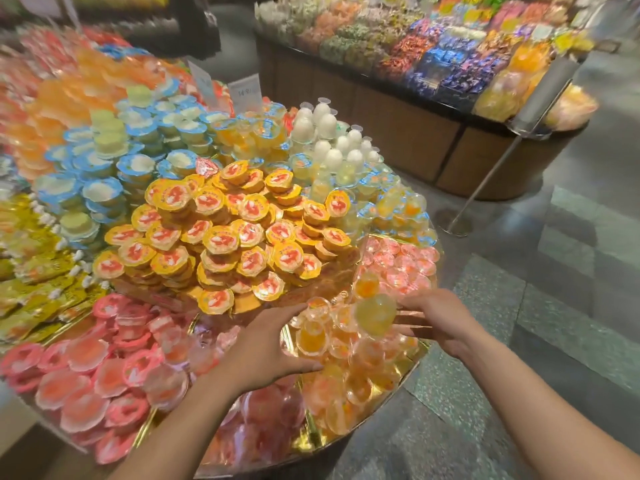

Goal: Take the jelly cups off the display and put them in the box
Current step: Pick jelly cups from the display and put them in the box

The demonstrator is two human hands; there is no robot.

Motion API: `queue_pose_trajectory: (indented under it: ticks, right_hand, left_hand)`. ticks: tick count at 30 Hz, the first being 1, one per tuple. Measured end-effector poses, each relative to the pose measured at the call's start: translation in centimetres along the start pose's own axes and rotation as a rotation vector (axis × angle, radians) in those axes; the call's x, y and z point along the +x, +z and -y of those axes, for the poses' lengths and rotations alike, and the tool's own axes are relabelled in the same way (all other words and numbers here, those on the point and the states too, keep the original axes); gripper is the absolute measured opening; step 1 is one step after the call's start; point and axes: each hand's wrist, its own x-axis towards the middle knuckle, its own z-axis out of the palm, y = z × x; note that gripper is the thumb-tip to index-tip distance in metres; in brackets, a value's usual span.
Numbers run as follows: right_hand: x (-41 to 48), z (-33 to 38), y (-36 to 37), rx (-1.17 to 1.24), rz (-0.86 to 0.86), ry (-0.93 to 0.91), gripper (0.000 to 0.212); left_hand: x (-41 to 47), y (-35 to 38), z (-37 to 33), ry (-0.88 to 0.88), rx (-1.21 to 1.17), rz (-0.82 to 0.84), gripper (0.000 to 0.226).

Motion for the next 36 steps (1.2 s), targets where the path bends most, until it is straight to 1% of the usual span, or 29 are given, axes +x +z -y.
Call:
queue_pose_trajectory:
  ticks: [5,8,11,13,17,20,23,26,31,36]
  right_hand:
    - [1.9,0.4,-0.3,-0.045,-0.046,-0.065,0.012]
    - [2.9,0.5,-0.4,-0.035,-0.051,-0.083,0.009]
    - [4.4,0.8,-0.3,-0.039,-0.049,-0.093,0.013]
    - [5.9,0.8,-0.1,-0.083,-0.046,-0.113,0.018]
    - [9.4,1.0,0.9,-0.315,-0.007,-0.194,0.013]
    - [12.4,0.6,2.2,-0.576,0.017,-0.274,0.022]
    - [14.9,0.0,3.4,-0.821,0.106,-0.332,0.027]
    - [17.1,-0.6,4.6,-0.994,0.211,-0.352,0.022]
    - [19.7,-2.1,6.0,-1.134,0.295,-0.399,0.019]
    - [20.9,-3.5,6.2,-1.165,0.344,-0.385,0.021]
  left_hand:
    - [2.2,0.0,1.4,0.031,0.042,0.006,0.103]
    - [2.8,0.0,2.0,0.014,0.045,0.019,0.103]
    - [3.4,0.0,2.4,0.006,0.044,0.014,0.103]
    - [3.9,0.2,2.6,-0.013,0.040,0.002,0.102]
    - [4.8,0.6,2.9,-0.077,0.021,-0.030,0.102]
    - [5.0,1.1,3.0,-0.136,0.023,-0.078,0.100]
    - [4.9,1.6,2.5,-0.189,0.039,-0.135,0.098]
    - [4.4,2.3,2.2,-0.261,0.029,-0.175,0.094]
    - [3.3,3.6,2.3,-0.358,0.025,-0.209,0.089]
    - [2.6,3.9,2.7,-0.399,0.010,-0.231,0.087]
